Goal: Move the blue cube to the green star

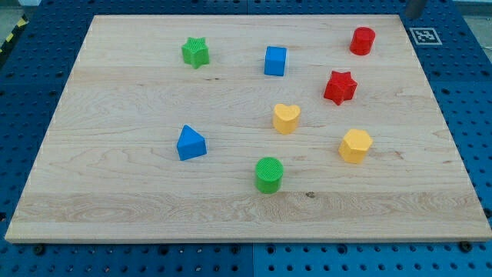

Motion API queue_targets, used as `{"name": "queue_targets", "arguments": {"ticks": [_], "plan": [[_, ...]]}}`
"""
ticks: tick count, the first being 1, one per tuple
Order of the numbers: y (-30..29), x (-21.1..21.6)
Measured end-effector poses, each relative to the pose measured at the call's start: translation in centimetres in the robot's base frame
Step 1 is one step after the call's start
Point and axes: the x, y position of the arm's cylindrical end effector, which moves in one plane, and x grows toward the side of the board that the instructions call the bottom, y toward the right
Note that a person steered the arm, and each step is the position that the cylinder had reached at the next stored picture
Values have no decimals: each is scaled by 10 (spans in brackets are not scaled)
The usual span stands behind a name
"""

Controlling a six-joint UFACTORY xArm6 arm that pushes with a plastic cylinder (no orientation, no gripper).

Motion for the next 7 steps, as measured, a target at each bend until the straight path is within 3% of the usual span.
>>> {"name": "queue_targets", "arguments": {"ticks": [3,6,7], "plan": [[-30,17],[-41,127],[-52,140]]}}
